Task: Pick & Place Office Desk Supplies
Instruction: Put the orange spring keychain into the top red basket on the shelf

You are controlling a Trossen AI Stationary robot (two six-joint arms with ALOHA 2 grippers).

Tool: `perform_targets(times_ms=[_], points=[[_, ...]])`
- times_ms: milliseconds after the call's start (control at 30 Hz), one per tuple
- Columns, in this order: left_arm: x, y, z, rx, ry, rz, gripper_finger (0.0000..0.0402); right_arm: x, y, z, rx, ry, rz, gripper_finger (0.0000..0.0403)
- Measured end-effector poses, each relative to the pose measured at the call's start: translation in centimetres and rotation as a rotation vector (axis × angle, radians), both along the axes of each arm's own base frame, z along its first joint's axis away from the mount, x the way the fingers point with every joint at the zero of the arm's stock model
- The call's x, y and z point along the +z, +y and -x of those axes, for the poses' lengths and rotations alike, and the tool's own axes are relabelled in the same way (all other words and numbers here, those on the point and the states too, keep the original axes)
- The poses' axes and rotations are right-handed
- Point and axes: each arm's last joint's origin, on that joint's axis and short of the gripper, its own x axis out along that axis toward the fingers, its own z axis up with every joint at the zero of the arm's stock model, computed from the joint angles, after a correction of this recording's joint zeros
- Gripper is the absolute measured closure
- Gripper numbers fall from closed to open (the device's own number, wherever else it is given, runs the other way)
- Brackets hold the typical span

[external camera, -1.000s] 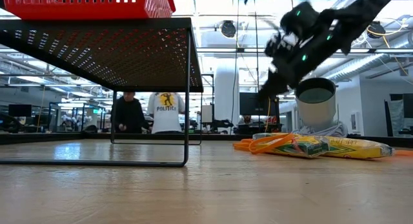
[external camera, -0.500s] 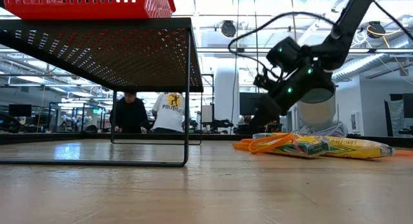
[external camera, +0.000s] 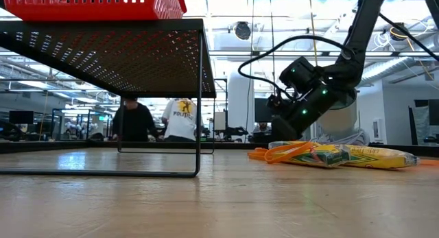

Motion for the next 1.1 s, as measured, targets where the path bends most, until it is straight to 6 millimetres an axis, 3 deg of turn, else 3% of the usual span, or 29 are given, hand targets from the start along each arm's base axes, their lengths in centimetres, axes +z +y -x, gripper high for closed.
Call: perform_targets(times_ms=[133, 433, 633, 800, 1100], points=[[0.0, 0.0, 0.0, 0.001, -0.003, 0.008, 0.0151, -0.2, 0.1, 0.1, 0.002, 0.014, -0.01, 0.0274], [0.0, 0.0, 0.0, 0.003, -0.011, 0.025, 0.0151, -0.4, 0.1, 0.1, 0.005, 0.027, -0.014, 0.0382], [0.0, 0.0, 0.0, 0.003, -0.013, 0.03, 0.0151, 0.5, 0.1, 0.0, 0.006, -0.019, 0.011, 0.0381], [0.0, 0.0, 0.0, 0.005, -0.018, 0.045, 0.0151, 2.7, 0.1, 0.1, 0.003, -0.087, 0.052, 0.0365], [0.0, 0.0, 0.0, 0.005, -0.018, 0.047, 0.0151, 8.4, 0.8, 1.3, 0.006, -0.222, 0.13, 0.0383]])
